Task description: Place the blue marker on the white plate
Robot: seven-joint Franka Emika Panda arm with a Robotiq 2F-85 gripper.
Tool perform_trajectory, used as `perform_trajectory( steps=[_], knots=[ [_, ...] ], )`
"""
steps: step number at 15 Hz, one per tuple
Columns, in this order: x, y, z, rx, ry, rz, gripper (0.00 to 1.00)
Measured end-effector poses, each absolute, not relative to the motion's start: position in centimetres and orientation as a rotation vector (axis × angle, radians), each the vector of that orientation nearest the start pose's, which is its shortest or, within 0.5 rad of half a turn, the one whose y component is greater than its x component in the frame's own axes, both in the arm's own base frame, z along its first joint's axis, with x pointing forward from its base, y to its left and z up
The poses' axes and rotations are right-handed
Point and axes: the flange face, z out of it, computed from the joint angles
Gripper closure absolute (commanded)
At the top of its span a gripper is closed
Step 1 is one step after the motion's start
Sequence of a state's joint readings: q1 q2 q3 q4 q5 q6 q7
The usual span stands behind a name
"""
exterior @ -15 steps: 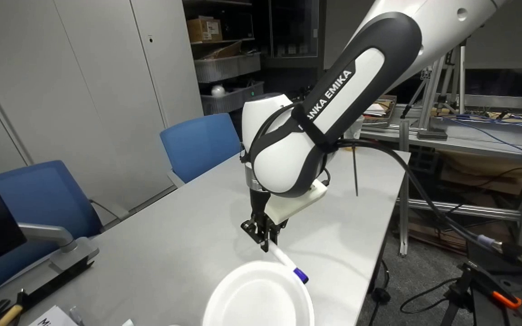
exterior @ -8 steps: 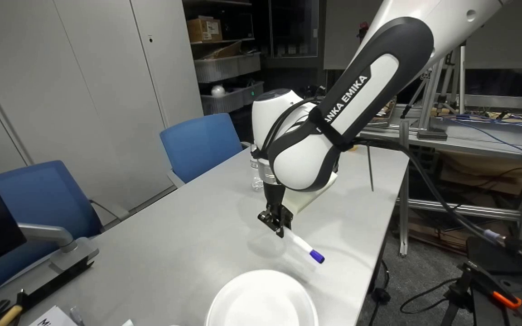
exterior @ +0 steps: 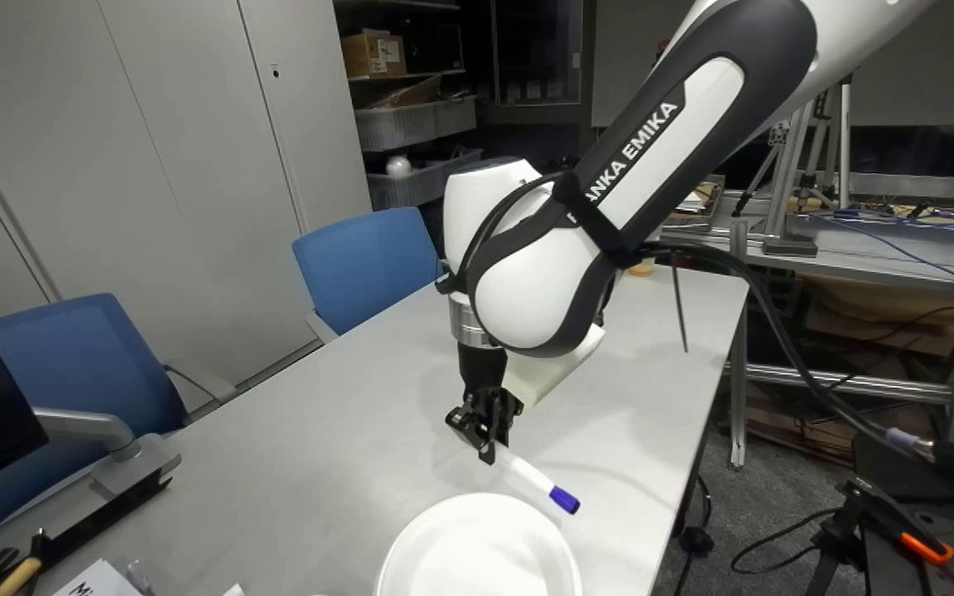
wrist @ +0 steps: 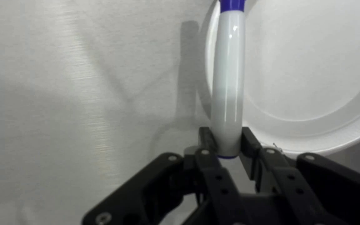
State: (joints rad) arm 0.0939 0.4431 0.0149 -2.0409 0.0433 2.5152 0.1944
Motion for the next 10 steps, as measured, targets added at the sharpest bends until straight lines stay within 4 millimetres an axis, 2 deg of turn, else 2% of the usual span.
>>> perform_trajectory(
  steps=[4, 9, 10],
  knots=[
    [59.6, 9.8, 22.5, -3.016, 0.185, -0.03, 0.94],
    [60.4, 11.4, 20.7, -2.963, 0.222, -0.099, 0.94],
    [60.6, 11.8, 20.2, -2.951, 0.232, -0.125, 0.76]
  ],
)
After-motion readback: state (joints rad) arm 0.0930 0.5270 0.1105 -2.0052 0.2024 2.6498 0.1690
